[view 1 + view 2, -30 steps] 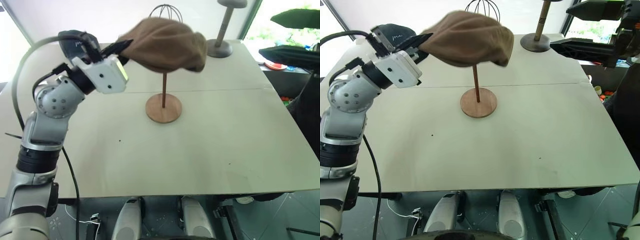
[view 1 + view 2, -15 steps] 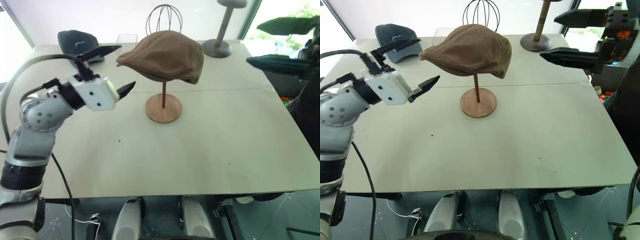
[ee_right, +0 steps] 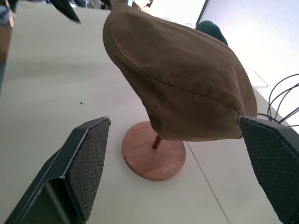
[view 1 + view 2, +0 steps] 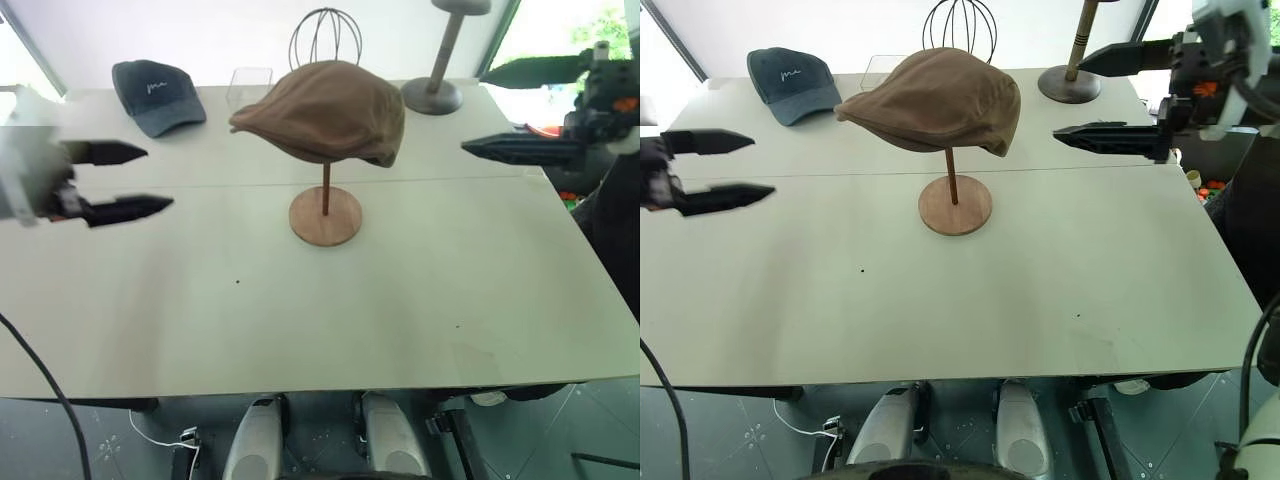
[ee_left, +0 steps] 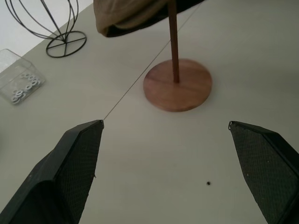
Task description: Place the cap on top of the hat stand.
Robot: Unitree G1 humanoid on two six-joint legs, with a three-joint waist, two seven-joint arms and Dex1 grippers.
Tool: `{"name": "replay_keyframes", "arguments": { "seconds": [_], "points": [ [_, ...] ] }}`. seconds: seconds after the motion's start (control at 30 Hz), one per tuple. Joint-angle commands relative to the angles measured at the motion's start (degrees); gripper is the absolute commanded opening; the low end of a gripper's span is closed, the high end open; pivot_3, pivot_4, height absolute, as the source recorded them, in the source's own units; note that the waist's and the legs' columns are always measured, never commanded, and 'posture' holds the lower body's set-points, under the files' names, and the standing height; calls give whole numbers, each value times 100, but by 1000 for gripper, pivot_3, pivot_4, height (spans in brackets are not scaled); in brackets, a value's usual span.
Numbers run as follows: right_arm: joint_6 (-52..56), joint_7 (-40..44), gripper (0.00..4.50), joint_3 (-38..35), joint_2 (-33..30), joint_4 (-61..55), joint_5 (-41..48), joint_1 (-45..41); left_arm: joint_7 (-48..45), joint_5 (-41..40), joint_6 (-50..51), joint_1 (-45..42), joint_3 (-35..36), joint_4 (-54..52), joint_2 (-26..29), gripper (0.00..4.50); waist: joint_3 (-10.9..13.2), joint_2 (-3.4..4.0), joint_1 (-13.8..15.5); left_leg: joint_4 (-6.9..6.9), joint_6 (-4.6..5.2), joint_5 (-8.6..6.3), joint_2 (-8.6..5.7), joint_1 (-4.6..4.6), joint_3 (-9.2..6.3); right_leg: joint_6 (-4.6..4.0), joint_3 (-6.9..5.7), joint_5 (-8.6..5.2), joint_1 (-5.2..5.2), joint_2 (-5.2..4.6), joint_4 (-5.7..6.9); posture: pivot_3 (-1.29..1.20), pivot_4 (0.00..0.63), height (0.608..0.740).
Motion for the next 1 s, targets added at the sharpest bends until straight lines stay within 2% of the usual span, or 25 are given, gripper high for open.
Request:
{"name": "replay_keyframes", "arguments": {
  "seconds": [0.03, 0.13, 0.27, 0.57, 0.7, 0.83, 1.0],
  "points": [
    [142, -748, 4500, 205, 372, -985, -211, -297, -583, -621, 916, -1119, -201, 711, 466, 4468, 0, 0, 0, 1, 0, 0, 0, 1, -1, 0, 0, 0, 1, 0, 4, 0, 150, 740],
    [681, -1463, 4500, 432, 786, -1729, -220, -265, -985, -423, 971, -1669, -737, 985, 573, 4468, -1, 2, 10, -9, 1, -1, -1, 3, 0, 0, 1, 0, 1, 1, 3, 0, 150, 740],
    [1183, -2265, 4500, 665, 1256, -1983, -463, -359, -1452, -278, 1020, -2106, -1259, 1079, 553, 4468, 1, -9, 22, -5, 1, -1, -1, -2, -4, -8, 0, 4, -2, 3, 11, 0, 150, 740],
    [1168, -2766, 4500, 1151, 1781, -2199, -966, -271, -2032, 366, 748, -3167, -2099, 1582, 100, 4468, 3, -22, 16, 7, 2, -1, -1, -10, -4, -11, 1, 5, -2, 5, 10, 0, 150, 740],
    [884, -2692, 4500, 1261, 1745, -2235, -1222, -132, -2181, 657, 612, -3591, -2382, 1925, -89, 4468, 4, -23, 14, 9, 3, 0, -1, -13, -5, -9, 1, 6, -3, 5, 11, 0, 150, 740],
    [-94, -2537, 4500, 1559, 1539, -2354, -1908, 258, -2182, 786, 507, -3805, -2475, 2120, -232, 4468, 4, -24, 14, 8, 6, -2, -1, -14, -7, -7, 1, 5, -4, 6, 11, 0, 150, 740],
    [-824, -2669, 4500, 1810, 1727, -2434, -2536, 538, -2182, 786, 466, -3840, -2520, 2133, -252, 4468, 4, -24, -5, 10, 7, -3, -1, -14, -7, -3, 1, 2, -5, 6, 11, 0, 150, 740]
  ]
}}
